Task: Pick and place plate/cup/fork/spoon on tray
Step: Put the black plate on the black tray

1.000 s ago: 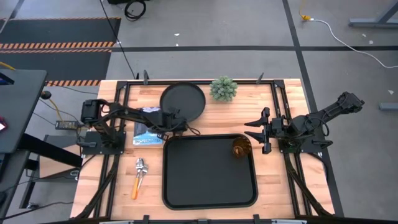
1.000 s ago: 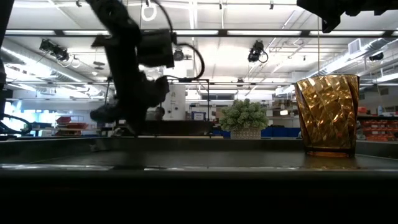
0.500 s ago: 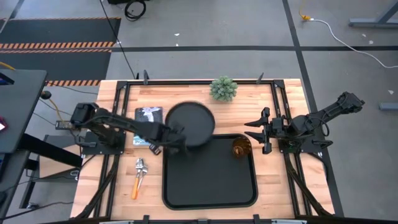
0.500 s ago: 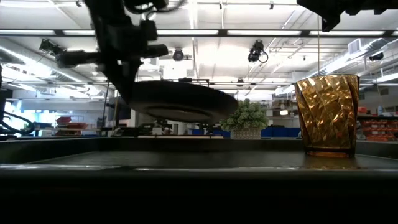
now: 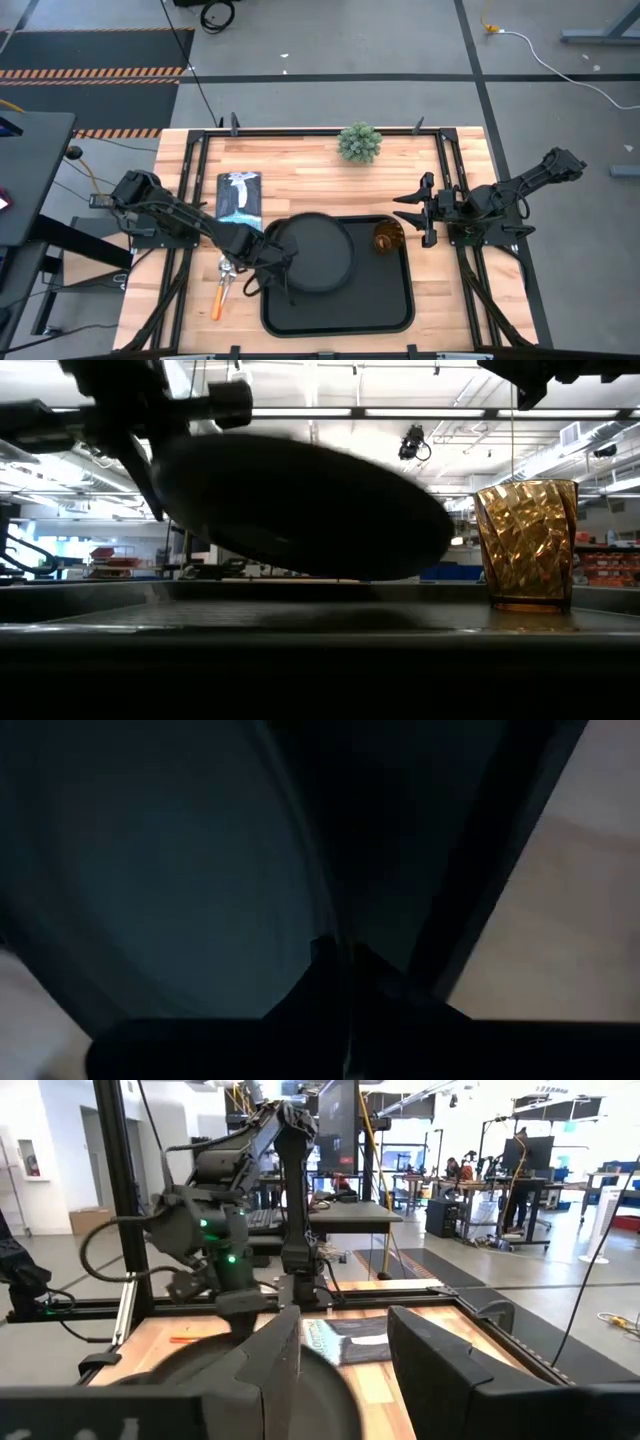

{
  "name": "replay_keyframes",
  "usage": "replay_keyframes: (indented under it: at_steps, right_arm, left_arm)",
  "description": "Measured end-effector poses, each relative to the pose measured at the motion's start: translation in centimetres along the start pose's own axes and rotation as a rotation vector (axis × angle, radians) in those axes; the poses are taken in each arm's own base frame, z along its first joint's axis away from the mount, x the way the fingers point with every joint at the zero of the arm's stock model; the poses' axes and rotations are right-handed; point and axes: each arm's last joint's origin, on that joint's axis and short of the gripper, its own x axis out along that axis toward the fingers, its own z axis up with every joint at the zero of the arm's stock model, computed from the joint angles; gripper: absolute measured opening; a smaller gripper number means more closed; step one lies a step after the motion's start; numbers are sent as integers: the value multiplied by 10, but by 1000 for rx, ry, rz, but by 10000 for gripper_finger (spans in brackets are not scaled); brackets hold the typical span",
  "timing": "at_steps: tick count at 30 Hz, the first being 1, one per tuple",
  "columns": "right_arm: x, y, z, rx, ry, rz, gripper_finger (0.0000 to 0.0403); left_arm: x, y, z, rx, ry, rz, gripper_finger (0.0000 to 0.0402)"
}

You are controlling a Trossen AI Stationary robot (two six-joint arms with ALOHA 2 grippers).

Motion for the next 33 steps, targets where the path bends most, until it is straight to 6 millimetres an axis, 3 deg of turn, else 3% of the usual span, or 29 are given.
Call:
replay_keyframes:
  at_steps: [16,24,33]
  right_arm:
    - [1,1,-1,-11,3,19,159]
    - [1,1,0,-9,-3,21,159]
    - [1,1,1,-13,-11,21,159]
  left_arm:
    - [30,7,31,254,-73,119,6]
    - [53,12,33,281,-61,120,7]
    - [62,16,38,316,-79,159,16]
